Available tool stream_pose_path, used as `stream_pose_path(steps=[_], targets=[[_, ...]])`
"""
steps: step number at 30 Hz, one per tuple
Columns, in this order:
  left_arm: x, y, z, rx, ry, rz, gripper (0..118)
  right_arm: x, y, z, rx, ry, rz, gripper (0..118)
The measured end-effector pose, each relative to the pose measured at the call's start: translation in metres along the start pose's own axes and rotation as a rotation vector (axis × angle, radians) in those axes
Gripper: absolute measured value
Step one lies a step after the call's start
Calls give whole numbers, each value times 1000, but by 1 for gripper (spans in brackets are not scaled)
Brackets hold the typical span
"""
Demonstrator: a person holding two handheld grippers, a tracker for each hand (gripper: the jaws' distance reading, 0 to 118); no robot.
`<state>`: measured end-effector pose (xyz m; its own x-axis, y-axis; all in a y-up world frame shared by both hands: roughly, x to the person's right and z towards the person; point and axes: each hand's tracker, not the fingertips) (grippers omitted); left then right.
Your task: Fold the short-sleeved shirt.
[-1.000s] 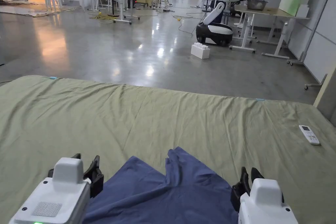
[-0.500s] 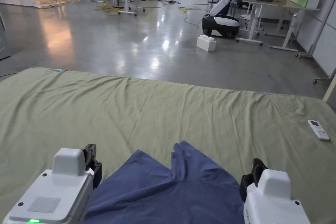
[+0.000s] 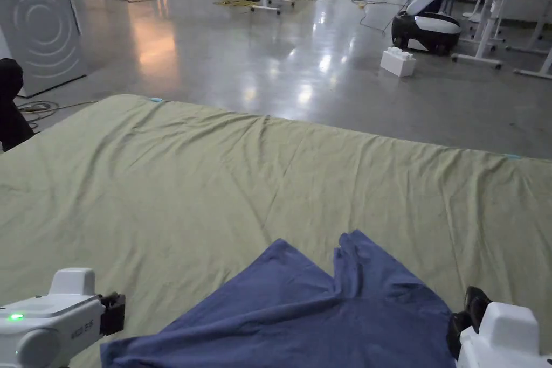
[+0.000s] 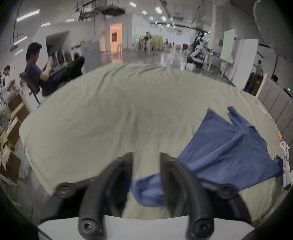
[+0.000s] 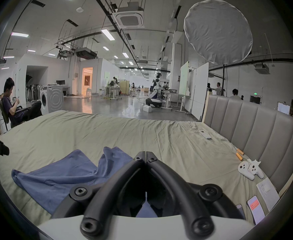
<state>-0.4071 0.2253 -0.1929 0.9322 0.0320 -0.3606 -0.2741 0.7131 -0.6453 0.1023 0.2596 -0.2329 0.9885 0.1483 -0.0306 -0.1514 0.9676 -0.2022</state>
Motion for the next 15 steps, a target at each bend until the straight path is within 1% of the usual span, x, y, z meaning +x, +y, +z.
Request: stream_pose_path(steps=[1,2,3,9,11,14,15], targets=[[-8,1,-11,-37,-16,8,62,-2,-2,-2,-6,3,8,0],[-14,1,-23,-83,-16,25,67,-3,-2,-3,-15,8,15,0],[0,-10,-10,-96,-15,32,68,-4,-4,-4,-23,13,15,0],[-14,-34,-52,-188,6,54,68,-9,-13,-12,-63,18,32,0],[-7,-45,-62,-215,13,52,68,-10,-17,-14,-77,19,38,0],[-11,-49,-74,-217,33,50,66,-11,-21,-18,-98,23,41,0],[0,-54,-69,-205,38,47,66,-11,-23,-20,-108,24,44,0]])
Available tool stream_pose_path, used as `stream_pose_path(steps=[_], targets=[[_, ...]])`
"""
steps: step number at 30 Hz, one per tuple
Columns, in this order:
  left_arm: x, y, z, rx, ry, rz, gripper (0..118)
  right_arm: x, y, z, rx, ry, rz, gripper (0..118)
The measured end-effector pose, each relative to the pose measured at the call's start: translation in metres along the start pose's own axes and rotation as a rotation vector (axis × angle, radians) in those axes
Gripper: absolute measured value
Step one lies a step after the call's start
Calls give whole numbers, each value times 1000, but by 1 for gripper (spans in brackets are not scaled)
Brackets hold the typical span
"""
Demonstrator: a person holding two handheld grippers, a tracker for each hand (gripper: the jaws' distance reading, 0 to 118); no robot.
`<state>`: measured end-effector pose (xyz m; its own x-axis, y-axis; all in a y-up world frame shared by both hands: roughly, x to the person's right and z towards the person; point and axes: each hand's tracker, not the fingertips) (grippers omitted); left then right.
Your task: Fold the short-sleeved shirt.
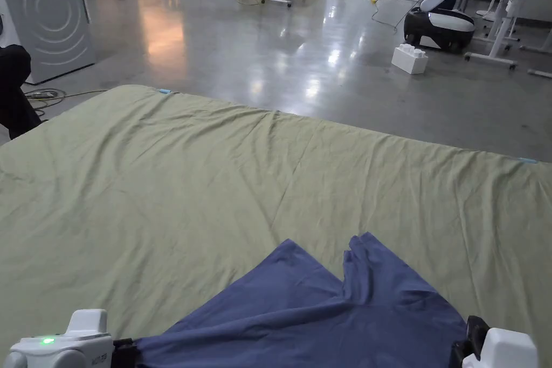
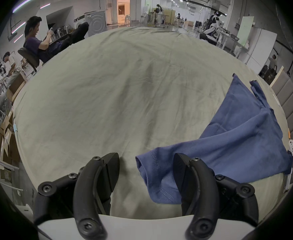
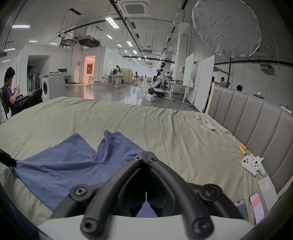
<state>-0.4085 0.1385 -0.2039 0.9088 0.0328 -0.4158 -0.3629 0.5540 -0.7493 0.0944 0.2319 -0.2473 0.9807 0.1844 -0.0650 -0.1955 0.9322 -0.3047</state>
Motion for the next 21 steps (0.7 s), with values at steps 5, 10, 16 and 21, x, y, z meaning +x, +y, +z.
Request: stream_pose_path(steps=[5,10,16,21], targets=[[29,-9,2,59,4,-139,9,0,-3,-18,-28,12,10,0],[36,-13,-1,59,37,-151,5,6,6,-72,-167,97,9,0],[21,-8,22,93,0,-86,5,21,7,-179,-388,164,81,51],[15,-6,28,106,-16,-34,5,19,6,-240,-528,206,147,83]])
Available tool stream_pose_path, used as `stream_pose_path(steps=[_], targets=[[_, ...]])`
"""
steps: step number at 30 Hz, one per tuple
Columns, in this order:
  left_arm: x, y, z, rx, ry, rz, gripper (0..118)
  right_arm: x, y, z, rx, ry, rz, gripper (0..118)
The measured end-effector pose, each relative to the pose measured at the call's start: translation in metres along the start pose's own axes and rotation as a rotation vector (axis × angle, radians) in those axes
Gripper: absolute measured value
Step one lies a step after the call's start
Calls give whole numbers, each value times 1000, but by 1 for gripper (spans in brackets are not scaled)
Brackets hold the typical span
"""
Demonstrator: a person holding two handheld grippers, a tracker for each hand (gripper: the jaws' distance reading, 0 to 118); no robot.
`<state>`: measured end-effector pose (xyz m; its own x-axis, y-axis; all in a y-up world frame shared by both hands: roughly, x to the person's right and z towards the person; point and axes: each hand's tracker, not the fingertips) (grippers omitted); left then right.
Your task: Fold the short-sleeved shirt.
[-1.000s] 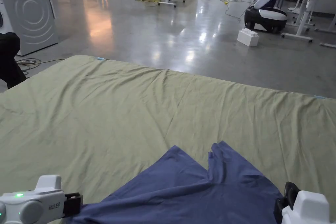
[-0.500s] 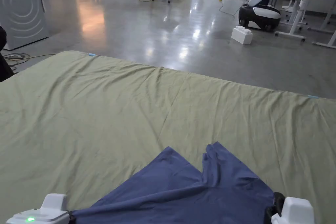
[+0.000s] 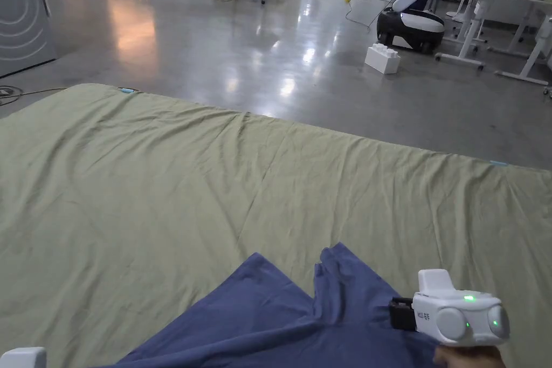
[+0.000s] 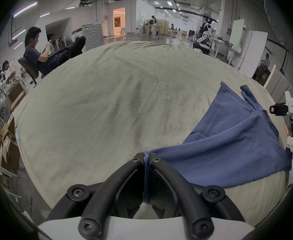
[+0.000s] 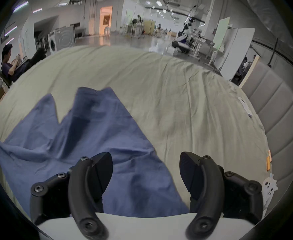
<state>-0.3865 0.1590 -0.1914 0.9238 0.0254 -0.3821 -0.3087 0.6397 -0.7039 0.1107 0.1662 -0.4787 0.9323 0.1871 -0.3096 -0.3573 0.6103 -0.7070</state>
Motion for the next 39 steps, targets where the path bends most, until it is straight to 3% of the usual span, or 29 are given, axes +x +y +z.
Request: stream_pose_path(steps=[8,10,12,14,18,21,27,34,39], targets=[[4,1,-2,-6,9,-15,5,-10,17,-48,-129,70,68,79],[4,2,-3,-11,12,-19,5,-10,17,-53,-128,129,48,53],[7,3,-3,-8,20,-22,5,-16,19,-50,-125,99,32,38],[10,4,-1,-4,22,-22,5,-21,18,-48,-108,94,46,5],[16,10,8,24,21,-19,5,-24,13,-36,-62,72,45,4],[14,17,11,56,3,4,5,-19,11,-3,44,61,-17,3],[20,42,34,174,-53,5,5,8,17,73,231,15,-40,3],[37,100,79,323,-122,-7,5,44,23,168,431,-58,-127,3],[63,162,121,433,-144,-70,5,70,40,238,552,-147,-139,3]])
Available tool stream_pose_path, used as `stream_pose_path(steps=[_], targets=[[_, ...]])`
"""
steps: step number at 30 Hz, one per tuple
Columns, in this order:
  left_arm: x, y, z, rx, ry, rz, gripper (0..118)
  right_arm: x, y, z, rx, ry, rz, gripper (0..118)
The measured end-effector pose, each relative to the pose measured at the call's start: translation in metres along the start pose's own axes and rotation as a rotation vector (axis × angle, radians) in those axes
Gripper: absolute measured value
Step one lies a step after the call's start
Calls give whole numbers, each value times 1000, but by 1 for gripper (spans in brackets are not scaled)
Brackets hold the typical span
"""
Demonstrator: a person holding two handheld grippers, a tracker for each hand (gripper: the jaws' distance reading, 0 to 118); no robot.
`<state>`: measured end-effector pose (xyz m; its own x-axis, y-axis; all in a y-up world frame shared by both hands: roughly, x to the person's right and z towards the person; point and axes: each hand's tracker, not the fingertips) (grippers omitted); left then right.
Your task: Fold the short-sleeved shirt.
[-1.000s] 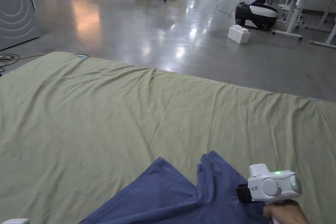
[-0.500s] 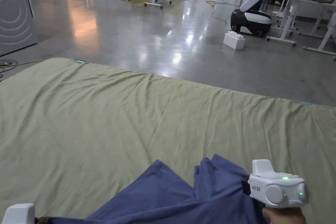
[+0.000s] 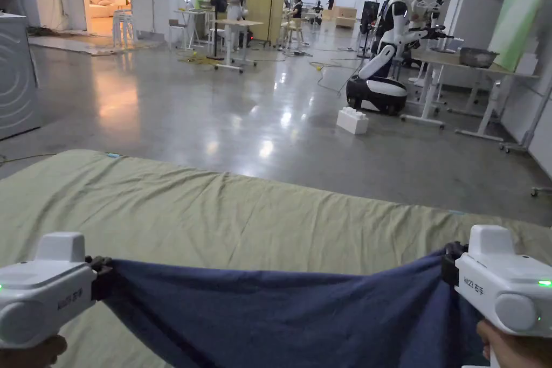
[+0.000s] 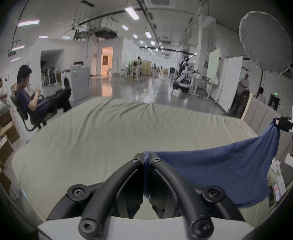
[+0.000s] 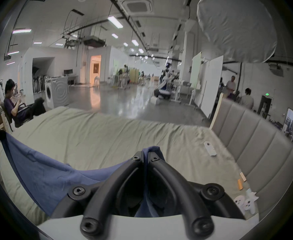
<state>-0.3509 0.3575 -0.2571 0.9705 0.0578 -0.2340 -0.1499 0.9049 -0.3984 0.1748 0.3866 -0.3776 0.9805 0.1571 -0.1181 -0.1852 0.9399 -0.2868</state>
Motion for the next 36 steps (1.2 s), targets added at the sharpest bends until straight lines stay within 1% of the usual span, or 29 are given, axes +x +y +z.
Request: stream_pose_path(steps=[1,3,5,6,7,10,12,14,16,17,19,20,23,27,32,36], targets=[[4,12,1,37,-9,-16,5,6,10,7,19,-17,-4,3],[15,44,2,74,-13,-36,5,20,36,18,87,-55,24,3],[29,70,10,110,-21,-52,5,32,51,25,82,-74,-42,3],[38,90,13,131,-21,-63,5,39,63,30,111,-88,-45,3],[42,100,13,144,-23,-68,5,44,73,33,127,-102,-45,3],[59,143,11,170,-39,-88,5,52,100,37,175,-143,6,3],[65,166,5,181,-32,-99,5,55,117,36,181,-151,-7,3],[71,183,0,186,-30,-101,5,55,129,32,195,-163,5,3],[73,201,-11,190,-29,-106,5,53,144,27,233,-183,36,3],[74,205,-13,183,-30,-105,5,54,147,21,213,-180,19,3],[78,223,-23,185,-23,-110,5,53,159,9,226,-191,20,3],[77,228,-32,186,-17,-116,5,53,162,4,223,-192,6,3],[79,248,-52,197,-13,-115,5,54,180,-24,221,-203,17,3],[80,272,-77,199,-7,-91,5,54,202,-53,221,-211,-9,3],[86,304,-103,229,-5,-77,5,51,228,-78,250,-235,5,3],[89,323,-110,250,0,-63,5,53,245,-88,277,-248,9,3]])
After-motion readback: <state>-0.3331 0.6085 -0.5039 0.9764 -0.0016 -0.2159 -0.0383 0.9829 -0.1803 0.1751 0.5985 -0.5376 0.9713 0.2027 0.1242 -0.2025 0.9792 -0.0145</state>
